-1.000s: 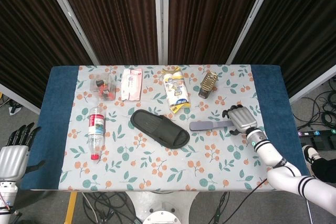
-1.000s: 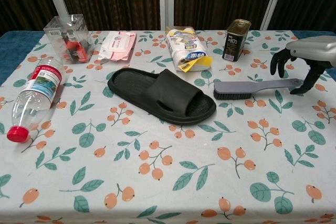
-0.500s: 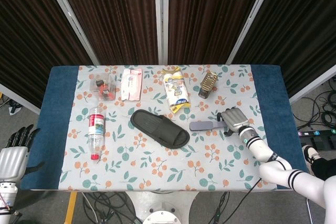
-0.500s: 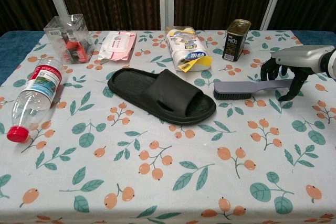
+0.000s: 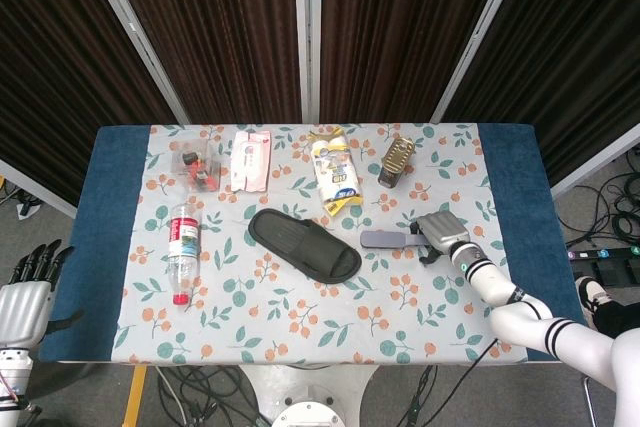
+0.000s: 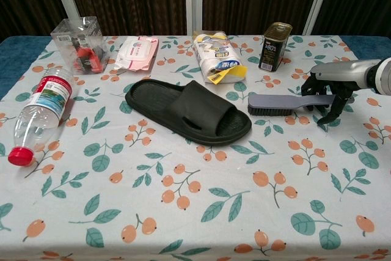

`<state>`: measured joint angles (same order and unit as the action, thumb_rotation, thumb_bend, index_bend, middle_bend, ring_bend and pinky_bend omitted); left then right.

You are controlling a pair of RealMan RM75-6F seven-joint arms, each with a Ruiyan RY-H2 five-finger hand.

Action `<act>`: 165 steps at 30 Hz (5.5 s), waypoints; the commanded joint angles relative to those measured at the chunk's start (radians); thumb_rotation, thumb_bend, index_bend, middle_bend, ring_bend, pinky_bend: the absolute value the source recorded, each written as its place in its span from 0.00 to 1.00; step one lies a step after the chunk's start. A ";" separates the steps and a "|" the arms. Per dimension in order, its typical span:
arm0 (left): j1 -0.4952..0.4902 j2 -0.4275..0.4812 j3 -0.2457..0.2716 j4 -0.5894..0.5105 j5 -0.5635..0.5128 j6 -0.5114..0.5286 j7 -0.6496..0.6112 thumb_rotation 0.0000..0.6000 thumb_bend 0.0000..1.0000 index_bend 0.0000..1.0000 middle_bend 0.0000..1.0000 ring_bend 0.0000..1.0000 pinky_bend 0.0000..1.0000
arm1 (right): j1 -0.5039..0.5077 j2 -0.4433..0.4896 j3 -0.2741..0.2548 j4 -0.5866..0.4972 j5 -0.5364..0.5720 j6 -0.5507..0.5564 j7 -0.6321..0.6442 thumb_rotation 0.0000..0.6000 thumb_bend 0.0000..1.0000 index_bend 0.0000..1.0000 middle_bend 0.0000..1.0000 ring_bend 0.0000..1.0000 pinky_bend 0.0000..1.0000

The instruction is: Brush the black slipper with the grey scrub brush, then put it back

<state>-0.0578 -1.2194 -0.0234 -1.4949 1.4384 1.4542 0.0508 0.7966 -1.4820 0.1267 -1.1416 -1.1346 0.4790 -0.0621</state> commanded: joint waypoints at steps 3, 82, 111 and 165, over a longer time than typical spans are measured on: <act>0.002 -0.003 -0.001 0.002 -0.002 0.002 -0.002 1.00 0.09 0.17 0.16 0.05 0.13 | 0.013 -0.010 -0.002 0.012 0.005 0.000 0.000 1.00 0.10 0.66 0.71 0.64 0.80; -0.981 -0.530 -0.048 0.632 0.092 -0.902 -0.323 1.00 0.28 0.37 0.43 0.26 0.27 | 0.068 0.083 -0.007 -0.254 -0.153 0.254 -0.072 1.00 0.38 1.00 1.00 1.00 1.00; -0.950 -0.539 0.015 0.638 0.110 -0.776 -0.351 1.00 0.28 0.37 0.44 0.26 0.27 | 0.081 -0.151 -0.047 -0.038 -0.163 0.221 -0.089 1.00 0.40 1.00 1.00 1.00 1.00; -0.960 -0.520 0.005 0.596 0.056 -0.800 -0.253 1.00 0.28 0.36 0.44 0.26 0.27 | 0.110 -0.071 -0.079 -0.109 -0.109 0.116 -0.127 1.00 0.43 1.00 1.00 1.00 1.00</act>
<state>-1.0176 -1.7397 -0.0179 -0.8985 1.4942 0.6541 -0.2025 0.9227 -1.5827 0.0713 -1.2194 -1.2294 0.6026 -0.2032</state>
